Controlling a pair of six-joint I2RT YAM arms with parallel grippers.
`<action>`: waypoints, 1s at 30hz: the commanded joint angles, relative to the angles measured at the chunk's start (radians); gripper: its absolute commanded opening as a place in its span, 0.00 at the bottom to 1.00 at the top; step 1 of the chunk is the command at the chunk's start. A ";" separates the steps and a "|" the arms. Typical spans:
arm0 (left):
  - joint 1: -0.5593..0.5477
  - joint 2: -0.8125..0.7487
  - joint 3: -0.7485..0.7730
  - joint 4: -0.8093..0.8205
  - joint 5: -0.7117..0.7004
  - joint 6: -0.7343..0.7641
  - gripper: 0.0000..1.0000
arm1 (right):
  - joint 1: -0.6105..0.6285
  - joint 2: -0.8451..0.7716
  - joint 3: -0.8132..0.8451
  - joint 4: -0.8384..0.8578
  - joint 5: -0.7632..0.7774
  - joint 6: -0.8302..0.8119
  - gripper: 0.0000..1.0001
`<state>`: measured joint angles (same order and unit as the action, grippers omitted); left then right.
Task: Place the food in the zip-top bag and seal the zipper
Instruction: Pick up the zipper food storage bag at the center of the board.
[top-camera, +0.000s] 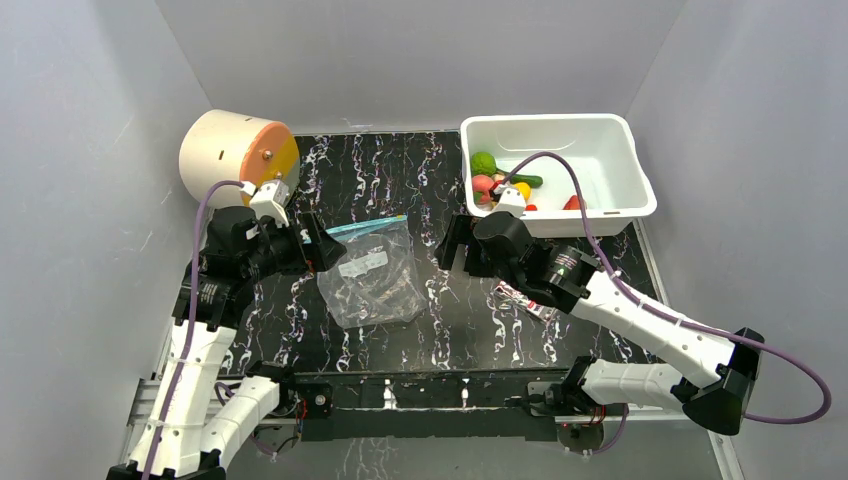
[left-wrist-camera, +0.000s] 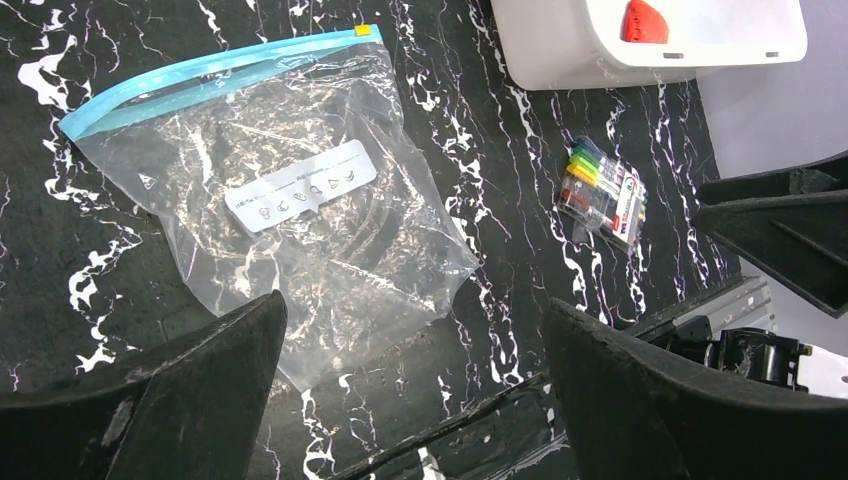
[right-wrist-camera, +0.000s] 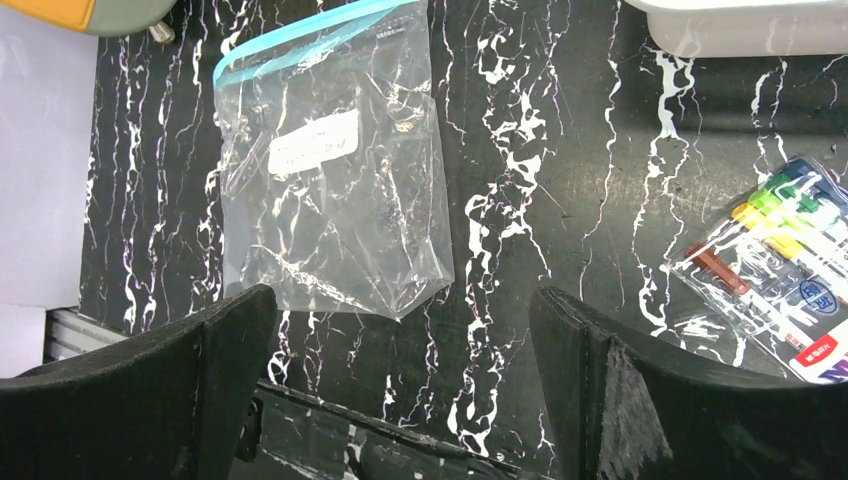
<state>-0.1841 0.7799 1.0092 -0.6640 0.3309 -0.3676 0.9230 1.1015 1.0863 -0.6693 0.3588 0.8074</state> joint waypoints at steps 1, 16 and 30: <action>0.009 -0.012 -0.005 -0.012 0.040 -0.007 0.98 | 0.006 -0.022 -0.002 0.077 0.048 0.021 0.98; 0.009 -0.023 -0.036 -0.016 -0.039 -0.031 0.98 | 0.007 0.170 0.091 0.085 -0.043 -0.004 0.98; 0.009 -0.027 -0.047 -0.042 -0.124 -0.007 0.98 | 0.010 0.460 0.083 0.299 -0.306 -0.120 0.58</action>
<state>-0.1787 0.7750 0.9798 -0.6933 0.2211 -0.3820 0.9276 1.5311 1.1687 -0.5247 0.1390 0.7448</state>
